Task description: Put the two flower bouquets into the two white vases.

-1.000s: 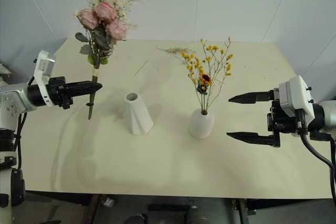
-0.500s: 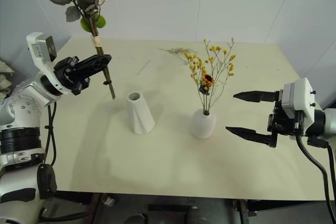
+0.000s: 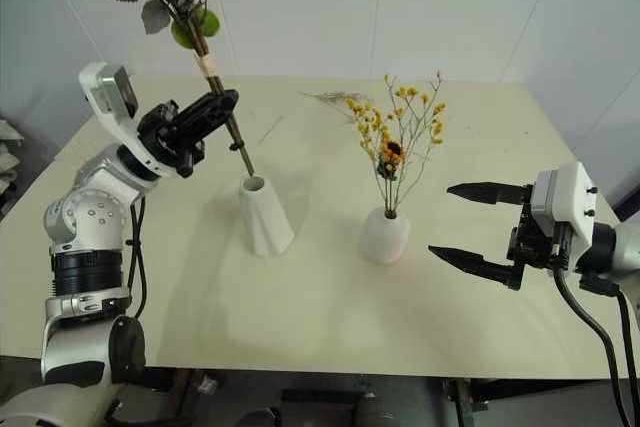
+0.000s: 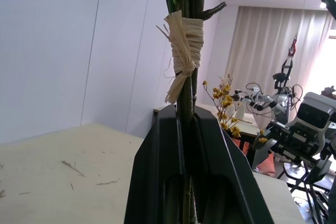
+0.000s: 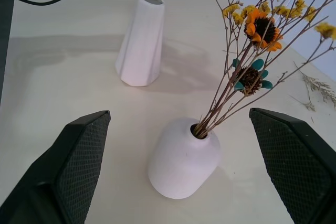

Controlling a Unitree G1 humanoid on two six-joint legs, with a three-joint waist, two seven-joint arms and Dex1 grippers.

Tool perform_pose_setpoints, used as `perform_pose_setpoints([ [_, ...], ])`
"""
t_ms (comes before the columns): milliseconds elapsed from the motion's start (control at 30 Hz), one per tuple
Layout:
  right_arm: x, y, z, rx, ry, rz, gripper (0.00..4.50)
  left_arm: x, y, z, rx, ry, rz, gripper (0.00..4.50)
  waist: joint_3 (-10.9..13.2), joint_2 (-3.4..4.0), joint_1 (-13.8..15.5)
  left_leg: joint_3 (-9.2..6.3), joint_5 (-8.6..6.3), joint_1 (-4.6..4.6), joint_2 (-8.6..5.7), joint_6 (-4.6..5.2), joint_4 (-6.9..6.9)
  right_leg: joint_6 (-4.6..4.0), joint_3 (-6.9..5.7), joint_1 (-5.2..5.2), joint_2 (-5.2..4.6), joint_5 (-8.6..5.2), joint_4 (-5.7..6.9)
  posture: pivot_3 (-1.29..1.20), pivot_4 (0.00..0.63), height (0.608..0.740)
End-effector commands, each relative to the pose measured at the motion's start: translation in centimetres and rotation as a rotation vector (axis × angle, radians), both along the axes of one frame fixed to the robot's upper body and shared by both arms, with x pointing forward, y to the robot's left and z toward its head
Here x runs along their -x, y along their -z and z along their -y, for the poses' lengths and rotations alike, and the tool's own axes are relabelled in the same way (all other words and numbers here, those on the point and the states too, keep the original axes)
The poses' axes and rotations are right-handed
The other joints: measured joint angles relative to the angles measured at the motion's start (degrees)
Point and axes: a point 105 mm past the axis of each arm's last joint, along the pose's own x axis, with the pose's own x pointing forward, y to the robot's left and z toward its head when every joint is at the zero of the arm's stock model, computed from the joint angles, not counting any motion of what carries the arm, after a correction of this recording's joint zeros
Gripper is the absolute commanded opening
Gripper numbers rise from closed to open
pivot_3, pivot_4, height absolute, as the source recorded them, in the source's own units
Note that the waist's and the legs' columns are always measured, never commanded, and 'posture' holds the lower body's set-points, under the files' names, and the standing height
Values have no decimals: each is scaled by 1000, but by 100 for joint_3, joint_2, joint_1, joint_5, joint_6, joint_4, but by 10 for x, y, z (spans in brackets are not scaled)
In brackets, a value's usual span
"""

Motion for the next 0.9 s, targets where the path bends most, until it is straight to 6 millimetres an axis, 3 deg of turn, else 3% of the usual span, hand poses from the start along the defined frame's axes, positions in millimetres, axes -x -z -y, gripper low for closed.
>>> perform_pose_setpoints([
  [33, 4, -12, 1, -13, 11, 59, 4500, 9, -6, 0, -18, -3, 75, 35, 0, 0, 0, 0, 0, 0, 0, 0, 0, 0, 0, 1, 0, 0, -1, 0, 150, 740],
  [333, 1, -14, -4, -26, 14, 64, 4500, 6, 21, -1, -37, -27, 60, 35, 0, 0, 0, 0, 0, 1, 0, 0, -1, 0, 0, 2, 0, 0, -3, 0, 150, 740],
  [833, 0, -13, -11, -57, 16, 63, 4500, -2, 37, 4, -24, -32, 8, 35, 0, 0, 1, 0, 0, 0, 0, 0, -4, 0, 0, 2, 0, 0, -6, 0, 150, 740],
  [900, 0, -13, -12, -62, 16, 64, 4500, -4, 40, 4, -28, -36, -9, 664, 0, 0, -4, 0, 0, 0, 0, 0, -4, 0, 0, 2, 0, 0, -6, 0, 150, 740],
])
